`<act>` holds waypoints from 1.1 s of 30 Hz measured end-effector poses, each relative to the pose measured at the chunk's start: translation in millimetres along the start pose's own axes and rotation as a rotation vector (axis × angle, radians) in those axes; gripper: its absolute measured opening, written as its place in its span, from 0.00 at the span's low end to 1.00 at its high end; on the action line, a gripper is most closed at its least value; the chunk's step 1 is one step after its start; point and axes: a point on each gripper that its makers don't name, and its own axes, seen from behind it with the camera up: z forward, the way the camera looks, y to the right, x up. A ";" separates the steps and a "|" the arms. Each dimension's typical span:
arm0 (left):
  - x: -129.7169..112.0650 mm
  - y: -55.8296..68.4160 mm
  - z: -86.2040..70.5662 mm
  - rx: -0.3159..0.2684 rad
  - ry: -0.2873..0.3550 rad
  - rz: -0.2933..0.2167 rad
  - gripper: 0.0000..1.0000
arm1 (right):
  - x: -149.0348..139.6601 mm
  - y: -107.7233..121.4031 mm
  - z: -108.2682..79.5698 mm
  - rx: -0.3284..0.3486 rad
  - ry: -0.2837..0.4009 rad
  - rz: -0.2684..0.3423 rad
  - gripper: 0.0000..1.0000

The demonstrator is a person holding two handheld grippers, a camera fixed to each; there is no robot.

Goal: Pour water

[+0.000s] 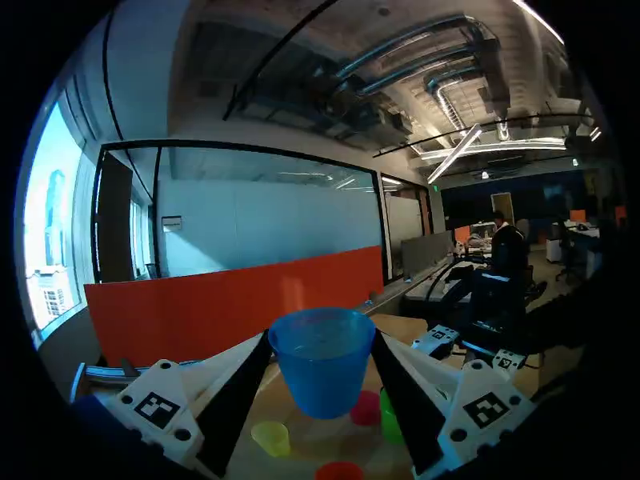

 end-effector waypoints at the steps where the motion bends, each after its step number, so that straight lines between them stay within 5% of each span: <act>1: -0.6 -0.6 0.1 0.001 -0.002 -0.004 0.87 | 0.3 -0.1 -0.3 0.000 0.000 0.000 0.91; 33: -88.0 -14.9 -20.9 0.015 -0.226 -0.012 0.88 | -39.2 0.7 -14.7 0.014 -0.129 0.048 0.91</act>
